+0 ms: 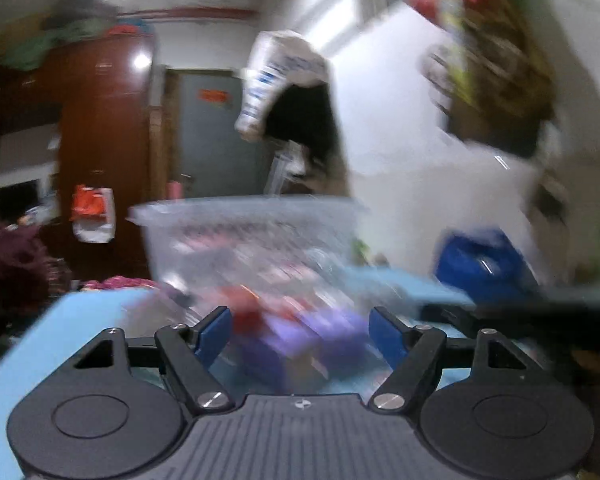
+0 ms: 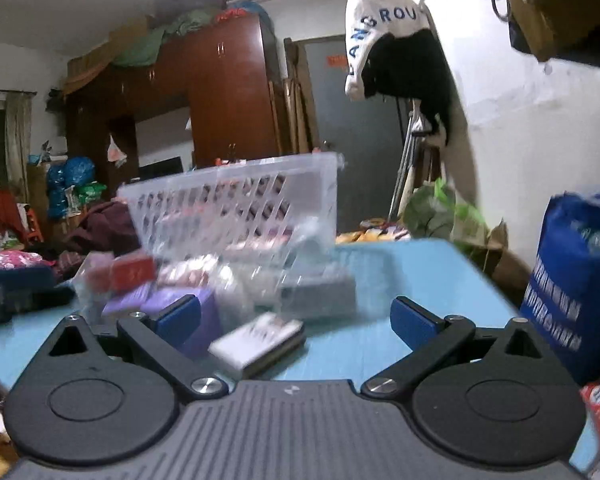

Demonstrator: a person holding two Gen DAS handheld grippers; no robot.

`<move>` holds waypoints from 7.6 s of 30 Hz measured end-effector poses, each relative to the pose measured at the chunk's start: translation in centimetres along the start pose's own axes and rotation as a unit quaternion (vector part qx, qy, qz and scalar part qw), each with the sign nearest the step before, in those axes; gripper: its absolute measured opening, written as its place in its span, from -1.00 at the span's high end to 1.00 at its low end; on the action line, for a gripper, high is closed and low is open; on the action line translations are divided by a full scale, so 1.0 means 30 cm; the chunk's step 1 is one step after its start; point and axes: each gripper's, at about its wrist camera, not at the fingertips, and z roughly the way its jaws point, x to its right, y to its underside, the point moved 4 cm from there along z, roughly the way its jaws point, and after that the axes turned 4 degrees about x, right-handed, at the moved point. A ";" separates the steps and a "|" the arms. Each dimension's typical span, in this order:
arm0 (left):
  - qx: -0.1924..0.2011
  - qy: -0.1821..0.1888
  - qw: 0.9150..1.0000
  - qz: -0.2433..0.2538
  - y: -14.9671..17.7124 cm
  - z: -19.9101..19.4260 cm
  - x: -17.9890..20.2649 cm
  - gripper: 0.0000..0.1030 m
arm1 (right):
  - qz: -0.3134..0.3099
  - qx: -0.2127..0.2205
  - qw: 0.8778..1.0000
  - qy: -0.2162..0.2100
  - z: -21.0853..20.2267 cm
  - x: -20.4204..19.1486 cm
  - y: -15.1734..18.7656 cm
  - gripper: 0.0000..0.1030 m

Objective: Organize objects
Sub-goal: 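Lift both packs over the white basket and release them inside, then grasp the red wrapped ball with the left gripper while the right grasps the white KENT box, then carry the ball and KENT box over the basket and open both grippers, then grasp the red box with the left gripper while the right grasps the blue-white wrapped box, then lift both boxes over the white basket and lower them inside, then grasp the lilac box with the left gripper while the right grasps the dark purple box, then carry both purple boxes over the basket and open both grippers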

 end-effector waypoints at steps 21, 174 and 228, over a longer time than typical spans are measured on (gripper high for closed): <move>0.022 0.016 0.998 0.048 0.089 -0.016 0.107 -0.53 | -0.016 -0.004 0.997 0.070 -0.002 -0.013 0.050 -0.98; -0.086 -0.051 0.992 -0.083 -0.158 0.198 -0.467 -0.70 | -0.030 -0.064 0.990 -0.120 0.151 -0.078 -0.101 -1.00; 0.036 -0.039 0.997 -0.056 -0.104 0.093 -0.470 0.11 | -0.003 0.039 0.992 -0.124 0.068 -0.095 -0.065 -0.01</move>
